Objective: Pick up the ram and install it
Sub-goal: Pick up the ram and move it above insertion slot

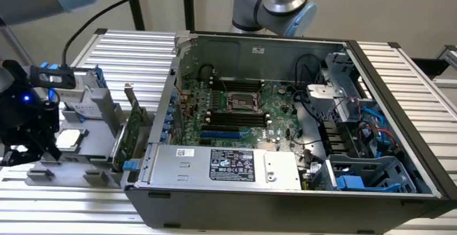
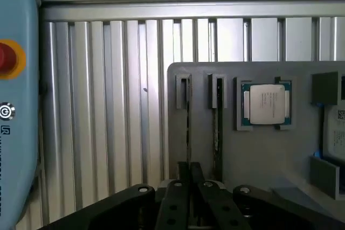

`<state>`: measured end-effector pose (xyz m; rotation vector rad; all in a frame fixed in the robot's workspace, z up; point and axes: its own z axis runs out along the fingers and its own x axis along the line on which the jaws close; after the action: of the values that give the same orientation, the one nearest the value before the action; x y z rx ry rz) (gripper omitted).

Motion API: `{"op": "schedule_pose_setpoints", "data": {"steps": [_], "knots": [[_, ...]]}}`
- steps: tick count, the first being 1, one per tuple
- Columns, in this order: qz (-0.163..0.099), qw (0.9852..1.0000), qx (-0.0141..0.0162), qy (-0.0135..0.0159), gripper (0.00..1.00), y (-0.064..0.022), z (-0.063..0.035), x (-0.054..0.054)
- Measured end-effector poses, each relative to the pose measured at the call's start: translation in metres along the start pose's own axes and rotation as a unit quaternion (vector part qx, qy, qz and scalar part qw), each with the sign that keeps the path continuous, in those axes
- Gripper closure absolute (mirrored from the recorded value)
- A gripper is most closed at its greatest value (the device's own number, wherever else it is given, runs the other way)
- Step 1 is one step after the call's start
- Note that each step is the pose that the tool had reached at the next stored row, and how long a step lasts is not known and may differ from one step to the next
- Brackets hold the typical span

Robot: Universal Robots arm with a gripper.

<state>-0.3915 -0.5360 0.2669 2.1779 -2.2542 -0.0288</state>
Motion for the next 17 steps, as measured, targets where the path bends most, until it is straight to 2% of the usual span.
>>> {"op": "schedule_pose_setpoints", "data": {"steps": [8,13,17], "knots": [[-0.001,1.0000,0.0000,0.0000,1.00,-0.0041,-0.0365,-0.001],[-0.003,1.0000,0.0000,-0.0006,1.00,-0.0132,-0.0592,-0.001],[-0.004,1.0000,-0.0001,-0.0007,1.00,-0.0238,-0.0780,-0.002]]}}
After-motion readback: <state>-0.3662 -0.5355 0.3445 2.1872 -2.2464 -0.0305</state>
